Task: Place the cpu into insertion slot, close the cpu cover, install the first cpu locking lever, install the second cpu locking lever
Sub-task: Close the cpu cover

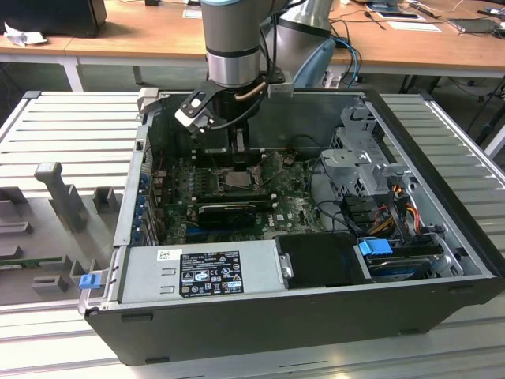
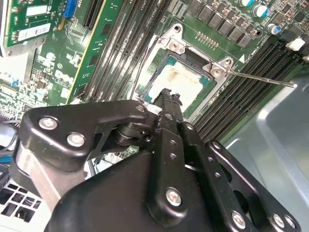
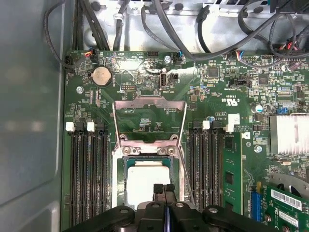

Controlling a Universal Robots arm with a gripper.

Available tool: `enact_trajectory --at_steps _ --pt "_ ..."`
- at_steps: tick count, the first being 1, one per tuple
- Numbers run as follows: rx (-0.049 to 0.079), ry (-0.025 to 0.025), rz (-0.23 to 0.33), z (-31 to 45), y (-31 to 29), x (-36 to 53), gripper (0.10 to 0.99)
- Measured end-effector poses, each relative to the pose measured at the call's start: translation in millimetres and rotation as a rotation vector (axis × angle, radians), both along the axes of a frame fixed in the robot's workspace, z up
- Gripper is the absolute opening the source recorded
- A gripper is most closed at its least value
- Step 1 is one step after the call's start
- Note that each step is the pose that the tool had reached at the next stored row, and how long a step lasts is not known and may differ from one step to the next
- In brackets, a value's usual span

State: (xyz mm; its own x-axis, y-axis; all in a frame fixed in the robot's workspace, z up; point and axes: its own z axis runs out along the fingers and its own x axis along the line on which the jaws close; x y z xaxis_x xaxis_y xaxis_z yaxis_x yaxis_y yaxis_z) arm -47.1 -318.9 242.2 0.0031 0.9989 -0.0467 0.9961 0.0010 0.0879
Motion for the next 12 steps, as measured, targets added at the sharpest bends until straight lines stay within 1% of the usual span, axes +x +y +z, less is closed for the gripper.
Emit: enact_trajectory --at_steps 1,3,5,8,10,11,12 --pt "0.0 -0.0001 0.0 0.5 0.0 0.6 0.106" --pt "-0.001 0.0009 0.0 0.6 0.0 6.4 0.106" --pt "-0.001 0.0008 0.0 0.5 0.0 9.9 0.106" --pt "-0.001 0.0008 0.0 0.5 0.0 13.4 0.106" --pt "-0.001 0.0008 0.0 0.5 0.0 13.5 0.106" --pt "-0.001 0.0008 0.0 1.9 0.0 13.5 0.106" --pt "-0.001 0.0007 0.0 5.5 0.1 13.5 0.106"
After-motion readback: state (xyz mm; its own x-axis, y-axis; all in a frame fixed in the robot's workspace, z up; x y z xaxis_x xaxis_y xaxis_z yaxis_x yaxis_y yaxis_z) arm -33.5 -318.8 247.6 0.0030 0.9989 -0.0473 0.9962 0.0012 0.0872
